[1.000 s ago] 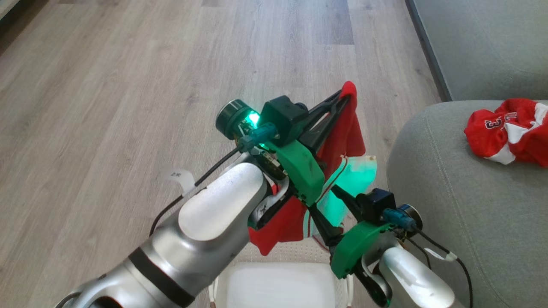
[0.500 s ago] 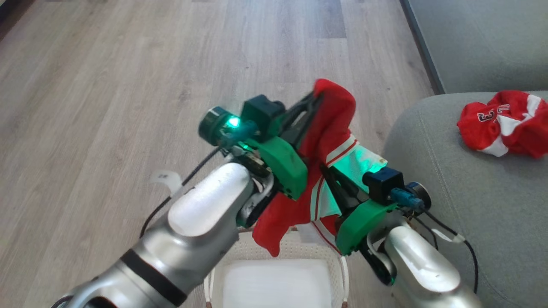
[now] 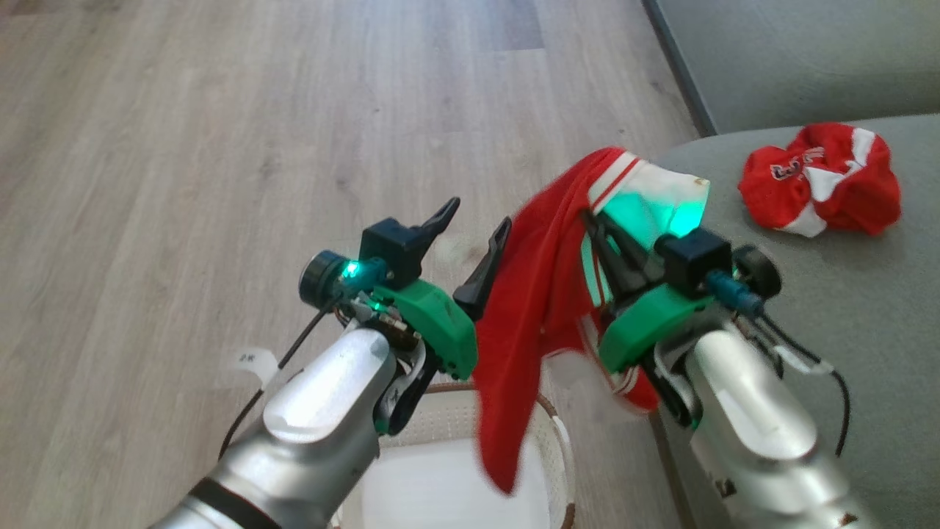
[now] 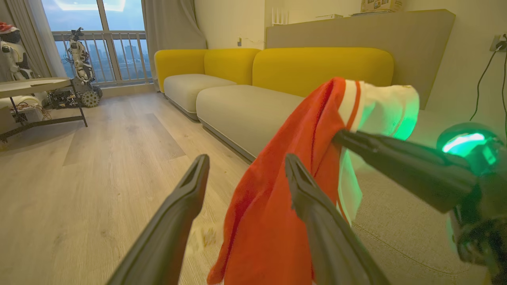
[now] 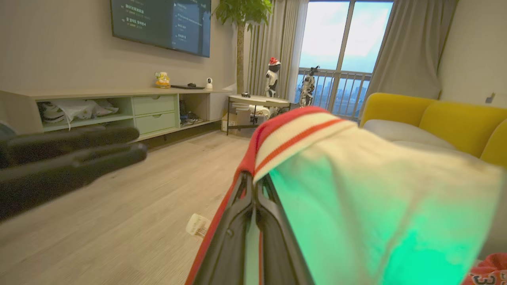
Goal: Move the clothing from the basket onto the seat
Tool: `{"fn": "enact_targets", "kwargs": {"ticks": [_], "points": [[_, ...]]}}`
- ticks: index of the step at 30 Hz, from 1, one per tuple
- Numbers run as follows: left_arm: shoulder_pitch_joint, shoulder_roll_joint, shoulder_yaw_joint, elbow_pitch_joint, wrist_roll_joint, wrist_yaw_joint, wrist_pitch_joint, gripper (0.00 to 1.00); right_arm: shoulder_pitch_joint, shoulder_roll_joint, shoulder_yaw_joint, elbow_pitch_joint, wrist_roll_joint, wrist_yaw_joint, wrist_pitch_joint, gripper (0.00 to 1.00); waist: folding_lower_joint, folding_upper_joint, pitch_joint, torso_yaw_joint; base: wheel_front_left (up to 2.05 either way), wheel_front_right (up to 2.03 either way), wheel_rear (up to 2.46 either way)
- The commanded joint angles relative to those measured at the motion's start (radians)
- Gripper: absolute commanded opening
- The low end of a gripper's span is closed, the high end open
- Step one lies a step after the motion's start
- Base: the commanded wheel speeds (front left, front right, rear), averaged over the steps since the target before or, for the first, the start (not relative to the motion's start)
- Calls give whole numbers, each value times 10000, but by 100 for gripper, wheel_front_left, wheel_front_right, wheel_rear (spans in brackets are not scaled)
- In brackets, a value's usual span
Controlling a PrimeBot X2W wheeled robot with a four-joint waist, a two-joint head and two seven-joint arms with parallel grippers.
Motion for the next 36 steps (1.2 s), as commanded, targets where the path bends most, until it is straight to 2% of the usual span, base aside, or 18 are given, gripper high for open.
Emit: {"fn": "enact_targets", "kwargs": {"ticks": [1, 11, 19, 25, 30, 36], "points": [[-361, 145, 463, -202, -64, 86, -125, 100, -677, 91, -31, -456, -161, -4, -78, 0, 0, 0, 54, -196, 0, 0, 0], [268, 76, 435, -152, 208, -4, -232, 100, -1297, -391, -792, -896, -752, -4, -78, 0, 0, 0, 214, -1414, 0, 0, 0], [683, -16, 515, -293, 426, -54, -242, 100, -1587, -792, -857, -1330, -772, -4, 42, 0, 0, 0, 435, -2764, 0, 0, 0], [795, -145, 619, -344, 586, -139, -243, 100, -1654, -1038, -865, -1626, -646, -4, 275, 0, 0, 0, 620, -3523, 0, 0, 0], [816, -227, 702, -387, 748, -177, -244, 100, -1644, -1226, -929, -1750, -530, -4, 513, 0, 0, 0, 774, -3816, 0, 0, 0], [771, -282, 767, -495, 903, -228, -244, 100, -1740, -1443, -1065, -1615, -337, -4, 700, 0, 0, 0, 994, -3719, 0, 0, 0]]}}
